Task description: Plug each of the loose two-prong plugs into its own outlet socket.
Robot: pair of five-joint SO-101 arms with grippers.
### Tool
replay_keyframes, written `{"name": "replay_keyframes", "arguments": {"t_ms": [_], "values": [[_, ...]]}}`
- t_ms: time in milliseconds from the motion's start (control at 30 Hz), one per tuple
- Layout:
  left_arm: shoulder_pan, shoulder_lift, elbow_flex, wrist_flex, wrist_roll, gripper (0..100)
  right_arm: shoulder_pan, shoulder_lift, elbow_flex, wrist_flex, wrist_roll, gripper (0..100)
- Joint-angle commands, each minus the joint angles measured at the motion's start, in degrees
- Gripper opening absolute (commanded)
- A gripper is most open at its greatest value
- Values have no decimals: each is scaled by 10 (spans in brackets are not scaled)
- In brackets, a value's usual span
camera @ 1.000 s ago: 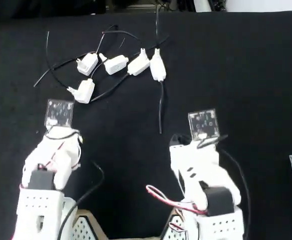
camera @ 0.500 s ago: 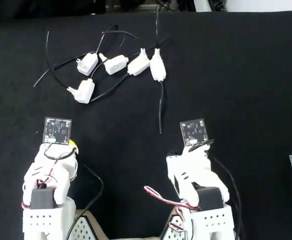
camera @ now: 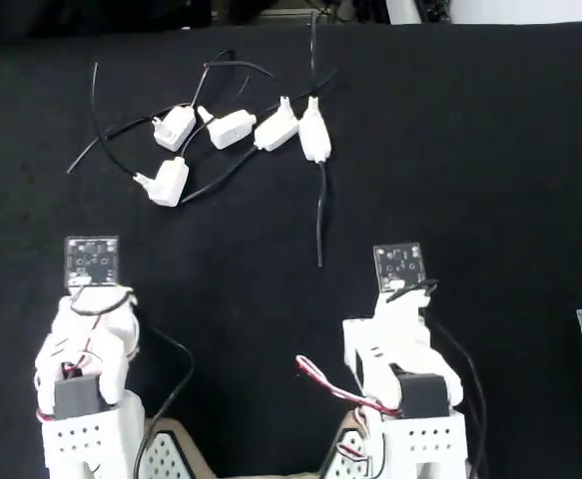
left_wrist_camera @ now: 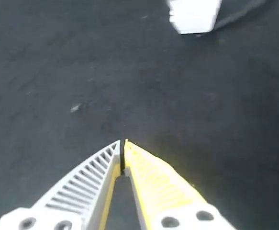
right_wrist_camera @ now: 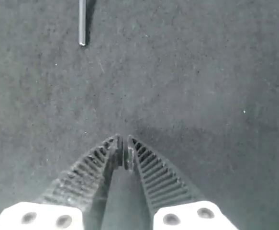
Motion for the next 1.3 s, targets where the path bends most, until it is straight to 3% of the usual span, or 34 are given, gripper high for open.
{"name": "replay_keyframes", "arguments": {"t_ms": [0, 167, 267, 1267], "values": [[-41, 4, 11, 8, -2, 30, 6, -35, 0, 7, -4, 14], [-41, -1, 11, 119, -5, 30, 6, -35, 0, 7, -4, 14], [-41, -2, 11, 144, -5, 30, 6, -35, 0, 7, -4, 14], [-45, -1, 11, 155, -3, 30, 6, -35, 0, 7, -4, 14]]}}
